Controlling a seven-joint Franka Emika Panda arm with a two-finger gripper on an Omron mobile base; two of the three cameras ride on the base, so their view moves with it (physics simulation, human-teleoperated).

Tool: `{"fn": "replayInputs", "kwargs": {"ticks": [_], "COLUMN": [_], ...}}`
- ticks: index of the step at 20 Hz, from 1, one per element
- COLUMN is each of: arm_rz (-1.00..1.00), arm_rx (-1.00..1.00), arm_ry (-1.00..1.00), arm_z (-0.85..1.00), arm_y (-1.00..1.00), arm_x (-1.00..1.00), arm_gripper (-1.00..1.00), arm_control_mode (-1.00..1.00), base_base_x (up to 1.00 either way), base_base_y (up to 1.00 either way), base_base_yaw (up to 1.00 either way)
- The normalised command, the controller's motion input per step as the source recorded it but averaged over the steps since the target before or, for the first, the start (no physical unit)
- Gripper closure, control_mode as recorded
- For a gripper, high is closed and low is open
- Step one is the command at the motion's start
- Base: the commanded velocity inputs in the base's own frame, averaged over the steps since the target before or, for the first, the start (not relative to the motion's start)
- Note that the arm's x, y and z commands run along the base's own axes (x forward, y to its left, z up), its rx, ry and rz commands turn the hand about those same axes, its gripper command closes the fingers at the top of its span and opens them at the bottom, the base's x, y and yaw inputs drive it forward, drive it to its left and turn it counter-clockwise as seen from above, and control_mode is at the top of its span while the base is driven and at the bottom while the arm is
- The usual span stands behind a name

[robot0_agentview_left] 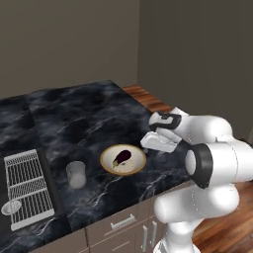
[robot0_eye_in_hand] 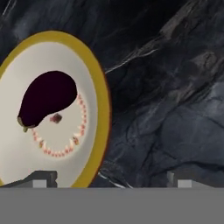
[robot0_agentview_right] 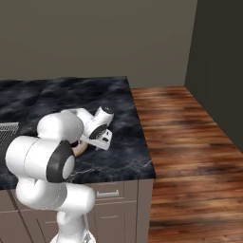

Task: Move the glass cup from next to the sink to the open cabinet. Then, move the bowl with the eggplant to the fridge to clear the area for faucet cleaning.

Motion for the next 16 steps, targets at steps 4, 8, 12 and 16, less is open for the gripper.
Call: {"fn": "replayInputs", "kwargs": {"ticks": [4, 8, 12, 16], "arm_rz": [0.0, 0.0, 0.0, 0.0], "arm_rx": [0.03, 0.04, 0.04, 0.04], "arm_ry": [0.11, 0.1, 0.08, 0.05], "arm_z": [-0.33, -0.31, -0.3, -0.29], "arm_y": [0.19, 0.24, 0.27, 0.35], "arm_x": [0.0, 0.0, 0.0, 0.07], "arm_gripper": [-1.0, -1.0, -1.0, -1.0], "arm_control_mode": [-1.0, -1.0, -1.0, -1.0], "base_base_x": [0.0, 0.0, 0.0, 0.0], "base_base_y": [0.0, 0.0, 0.0, 0.0], "base_base_yaw": [0.0, 0.0, 0.0, 0.0]}}
